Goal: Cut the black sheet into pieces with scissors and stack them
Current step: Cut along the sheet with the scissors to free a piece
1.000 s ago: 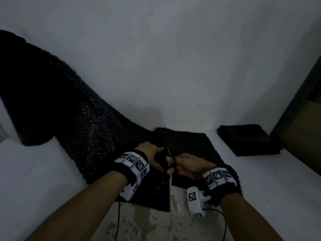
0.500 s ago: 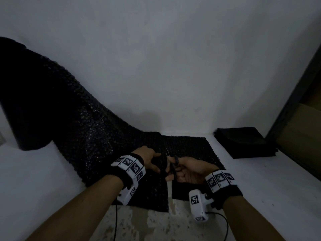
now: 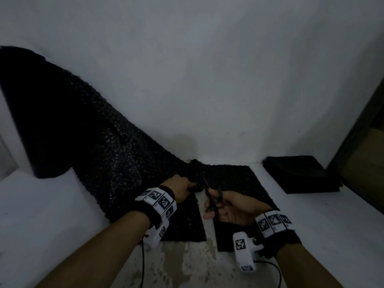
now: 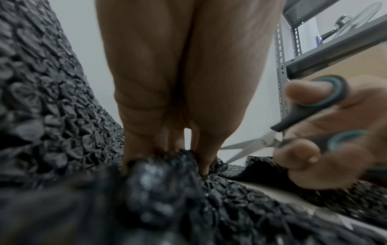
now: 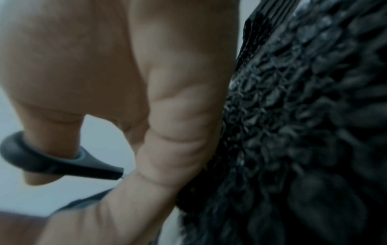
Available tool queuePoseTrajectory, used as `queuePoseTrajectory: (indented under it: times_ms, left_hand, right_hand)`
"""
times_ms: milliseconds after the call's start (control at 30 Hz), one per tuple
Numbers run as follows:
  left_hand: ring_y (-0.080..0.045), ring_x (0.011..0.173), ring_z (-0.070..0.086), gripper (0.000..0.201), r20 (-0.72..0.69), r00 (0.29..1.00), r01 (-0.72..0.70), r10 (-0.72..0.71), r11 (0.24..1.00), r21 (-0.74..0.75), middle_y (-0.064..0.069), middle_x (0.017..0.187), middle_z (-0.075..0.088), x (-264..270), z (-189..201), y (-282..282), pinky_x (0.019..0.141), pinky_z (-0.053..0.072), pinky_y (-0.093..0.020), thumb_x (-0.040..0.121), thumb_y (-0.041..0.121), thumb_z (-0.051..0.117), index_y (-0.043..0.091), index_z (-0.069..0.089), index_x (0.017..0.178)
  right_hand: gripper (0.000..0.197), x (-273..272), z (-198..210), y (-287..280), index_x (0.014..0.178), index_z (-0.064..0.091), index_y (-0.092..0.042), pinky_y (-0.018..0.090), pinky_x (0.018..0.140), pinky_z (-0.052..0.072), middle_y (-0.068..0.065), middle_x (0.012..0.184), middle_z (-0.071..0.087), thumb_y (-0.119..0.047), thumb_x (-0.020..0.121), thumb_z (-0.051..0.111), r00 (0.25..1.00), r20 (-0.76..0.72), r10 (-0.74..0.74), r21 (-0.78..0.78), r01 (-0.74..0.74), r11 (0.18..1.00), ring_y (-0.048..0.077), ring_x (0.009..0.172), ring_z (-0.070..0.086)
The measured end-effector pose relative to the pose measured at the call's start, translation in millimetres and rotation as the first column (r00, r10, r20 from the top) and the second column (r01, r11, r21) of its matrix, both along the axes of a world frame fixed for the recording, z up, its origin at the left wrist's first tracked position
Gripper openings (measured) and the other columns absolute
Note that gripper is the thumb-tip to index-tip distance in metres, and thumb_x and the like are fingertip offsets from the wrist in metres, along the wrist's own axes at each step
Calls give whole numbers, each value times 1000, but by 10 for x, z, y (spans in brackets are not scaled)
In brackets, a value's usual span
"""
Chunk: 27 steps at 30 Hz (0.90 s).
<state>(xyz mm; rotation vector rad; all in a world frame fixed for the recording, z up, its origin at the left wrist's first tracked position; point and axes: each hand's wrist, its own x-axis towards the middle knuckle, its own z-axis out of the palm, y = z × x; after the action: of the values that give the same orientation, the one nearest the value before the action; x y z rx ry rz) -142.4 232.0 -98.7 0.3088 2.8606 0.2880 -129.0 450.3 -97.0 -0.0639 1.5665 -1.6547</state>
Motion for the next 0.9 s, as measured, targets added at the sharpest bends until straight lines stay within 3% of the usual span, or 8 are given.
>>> queuePoseTrajectory:
  times_ms: [233,367,500,567,700,900]
  left_hand:
    - [-32,114,58,36,18,996,-86,85,994,66,-17,134,57,-42,-73,-2,99,50,-38,102,22,44,10,60,132]
    - [-32,112,60,35,-7,995,-97,98,990,101,-17,130,59,-21,-55,24,95,53,-38,101,14,43,8,61,131]
    - [-32,108,59,30,-32,996,-79,82,993,91,-19,124,57,11,-22,49,83,50,-33,102,15,42,3,54,127]
    - [-33,105,58,28,-51,996,-69,74,993,97,-21,122,56,48,-5,55,80,48,-33,103,17,42,5,50,127]
    - [-32,99,60,24,-61,996,-63,71,990,123,-22,117,59,82,14,53,81,51,-37,103,16,42,4,46,123]
    - [-27,87,55,26,-11,995,-91,95,978,190,-22,113,59,105,59,41,76,51,-36,101,17,44,7,43,126]
  right_hand:
    - [59,-27,33,72,98,68,-3,21,66,53,17,102,73,-58,78,76,993,8,122,19,-122,992,26,109,59]
    - [73,-16,109,157,111,59,3,31,73,57,21,105,64,-66,89,57,976,96,195,-128,-182,975,34,109,67]
    - [75,-10,161,212,111,61,3,31,75,57,21,107,62,-68,85,61,968,74,238,-83,-232,969,40,124,57]
    - [78,-41,191,200,115,62,4,29,72,56,18,107,63,-68,85,60,976,47,211,-49,-208,977,38,121,58]
    - [77,-123,214,109,122,62,6,24,69,55,16,104,69,-64,94,44,983,34,180,-3,-180,984,26,102,71]
    - [83,-213,19,-46,130,59,9,24,65,55,16,102,72,-64,92,49,994,4,108,32,-108,994,20,89,72]
